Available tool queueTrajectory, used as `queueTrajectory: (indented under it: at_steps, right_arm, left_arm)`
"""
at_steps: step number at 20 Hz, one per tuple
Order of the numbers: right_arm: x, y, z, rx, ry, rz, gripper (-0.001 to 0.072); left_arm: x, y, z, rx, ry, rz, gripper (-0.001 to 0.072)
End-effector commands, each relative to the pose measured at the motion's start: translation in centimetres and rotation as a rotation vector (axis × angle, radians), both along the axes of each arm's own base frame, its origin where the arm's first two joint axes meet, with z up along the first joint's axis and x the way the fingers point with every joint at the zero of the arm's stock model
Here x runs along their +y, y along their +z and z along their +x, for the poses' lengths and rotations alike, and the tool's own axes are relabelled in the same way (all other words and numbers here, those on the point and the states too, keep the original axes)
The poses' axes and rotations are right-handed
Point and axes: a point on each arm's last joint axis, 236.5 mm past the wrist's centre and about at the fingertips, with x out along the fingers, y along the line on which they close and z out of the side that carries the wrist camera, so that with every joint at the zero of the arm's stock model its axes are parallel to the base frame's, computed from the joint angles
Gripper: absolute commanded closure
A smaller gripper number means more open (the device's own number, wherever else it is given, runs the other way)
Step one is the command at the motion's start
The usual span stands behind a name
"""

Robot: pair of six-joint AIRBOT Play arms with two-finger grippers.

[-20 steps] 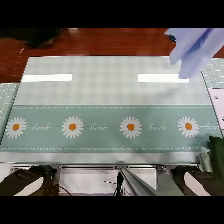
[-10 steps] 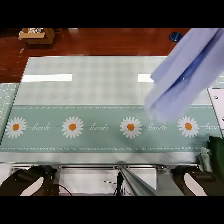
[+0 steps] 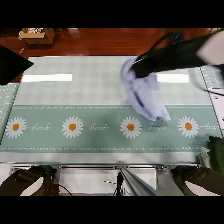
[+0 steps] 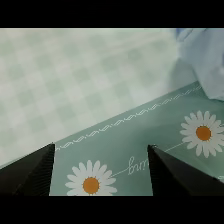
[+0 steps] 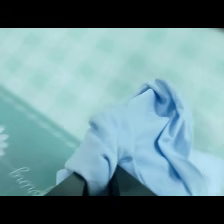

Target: Fold the shirts.

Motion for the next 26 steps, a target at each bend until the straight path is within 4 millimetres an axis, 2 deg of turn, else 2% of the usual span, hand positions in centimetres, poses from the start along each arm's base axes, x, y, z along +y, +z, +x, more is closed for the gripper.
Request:
queueTrajectory:
  at_steps: [1,2,3,4,5,6,7,9,11,13,14,16,18,20,23,26]
  right_arm:
    - [10.3,-8.8,-2.8,0.101,0.168,-0.054,0.0572]
    - [11.6,-10.8,-3.1,0.115,0.189,-0.072,0.0348]
    - [11.9,-12.0,-3.1,0.126,0.194,-0.093,0.0274]
    - [11.0,-12.6,-2.5,0.119,0.186,-0.130,0.0271]
    - [9.3,-12.1,-1.3,0.094,0.157,-0.169,0.0257]
    - [6.7,-10.8,0.4,0.059,0.108,-0.200,0.0221]
    - [3.9,-9.1,2.1,0.030,0.054,-0.218,0.0221]
    - [-3.3,-5.0,4.9,-0.015,-0.094,-0.225,0.0221]
    - [-12.2,-2.2,6.3,-0.027,-0.264,-0.259,0.0221]
    - [-21.4,-1.8,5.7,0.041,-0.428,-0.316,0.0221]
    - [-25.1,-2.4,5.1,0.096,-0.492,-0.331,0.0221]
    - [-30.3,-3.8,4.0,0.190,-0.615,-0.268,0.0221]
    - [-33.1,-5.7,3.2,0.261,-0.691,-0.165,0.0221]
    - [-34.5,-7.9,2.1,0.327,-0.721,-0.100,0.0221]
    - [-34.4,-11.0,1.0,0.394,-0.716,-0.043,0.0221]
    - [-33.0,-13.3,0.5,0.431,-0.683,-0.008,0.0221]
  left_arm:
    - [0.9,-1.4,0.4,0.027,0.029,0.038,0.0002]
    - [1.4,-1.4,0.5,0.023,0.045,0.053,0.0002]
    - [1.7,-1.4,0.7,0.020,0.056,0.063,0.0002]
    - [2.0,-1.5,0.8,0.020,0.065,0.073,0.0001]
    - [2.1,-1.7,0.9,0.024,0.070,0.079,0.0001]
    - [2.1,-2.2,0.9,0.034,0.069,0.082,0.0002]
    - [2.1,-2.8,1.0,0.049,0.069,0.087,0.0001]
    - [2.0,-4.8,1.3,0.093,0.068,0.099,0.0001]
    - [1.8,-8.1,1.7,0.163,0.074,0.110,0.0001]
    - [0.9,-12.6,1.7,0.253,0.055,0.104,0.0000]
    - [0.0,-15.4,1.7,0.298,0.040,0.081,-0.0001]
    - [-1.7,-20.8,1.7,0.366,0.030,0.016,-0.0002]
    - [-3.1,-25.4,1.9,0.406,0.051,-0.058,-0.0003]
    - [-4.5,-28.9,2.1,0.465,0.075,-0.131,-0.0004]
    - [-5.8,-33.5,2.9,0.578,0.089,-0.153,-0.0013]
    - [-7.6,-36.4,4.1,0.643,0.059,-0.189,-0.0013]
